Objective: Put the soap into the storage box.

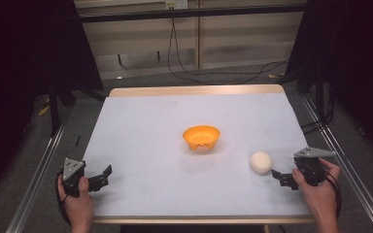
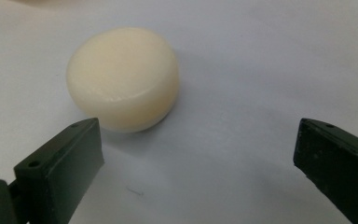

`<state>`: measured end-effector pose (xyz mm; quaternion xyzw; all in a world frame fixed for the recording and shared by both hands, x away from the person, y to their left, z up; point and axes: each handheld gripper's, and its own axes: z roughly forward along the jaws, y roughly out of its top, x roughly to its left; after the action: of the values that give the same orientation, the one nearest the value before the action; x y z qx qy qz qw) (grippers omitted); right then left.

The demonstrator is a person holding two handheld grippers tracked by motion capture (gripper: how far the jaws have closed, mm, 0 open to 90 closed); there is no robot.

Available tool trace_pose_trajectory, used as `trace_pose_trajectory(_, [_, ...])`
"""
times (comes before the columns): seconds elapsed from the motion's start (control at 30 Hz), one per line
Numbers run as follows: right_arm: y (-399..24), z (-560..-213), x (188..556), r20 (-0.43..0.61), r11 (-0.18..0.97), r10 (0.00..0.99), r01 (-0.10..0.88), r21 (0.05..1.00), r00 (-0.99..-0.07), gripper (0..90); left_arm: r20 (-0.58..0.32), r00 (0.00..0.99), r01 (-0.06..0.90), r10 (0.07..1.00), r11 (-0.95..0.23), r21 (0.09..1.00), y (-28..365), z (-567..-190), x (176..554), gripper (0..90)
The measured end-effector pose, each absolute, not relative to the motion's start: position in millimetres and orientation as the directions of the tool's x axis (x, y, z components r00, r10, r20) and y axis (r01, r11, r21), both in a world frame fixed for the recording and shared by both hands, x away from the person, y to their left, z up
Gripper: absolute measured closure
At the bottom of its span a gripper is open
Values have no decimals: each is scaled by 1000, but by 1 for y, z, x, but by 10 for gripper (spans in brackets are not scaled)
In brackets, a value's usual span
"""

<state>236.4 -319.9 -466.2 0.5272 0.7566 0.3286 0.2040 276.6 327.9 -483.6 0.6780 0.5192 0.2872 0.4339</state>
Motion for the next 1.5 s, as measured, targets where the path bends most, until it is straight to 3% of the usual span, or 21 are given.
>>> trace_pose_trajectory(0.93, [-285,-458,271,68,313,891,715,625,-449,6,-69,299,459,952,-80,885,330,-483,277,0])
trace_pose_trajectory(1.2, [-281,-456,275,77,300,895,721,624,-440,45,-72,300,459,951,-78,885,331,-483,277,0])
trace_pose_trajectory(1.5, [-273,-459,281,84,296,898,736,609,-431,151,-73,300,460,951,-77,885,331,-483,277,0])
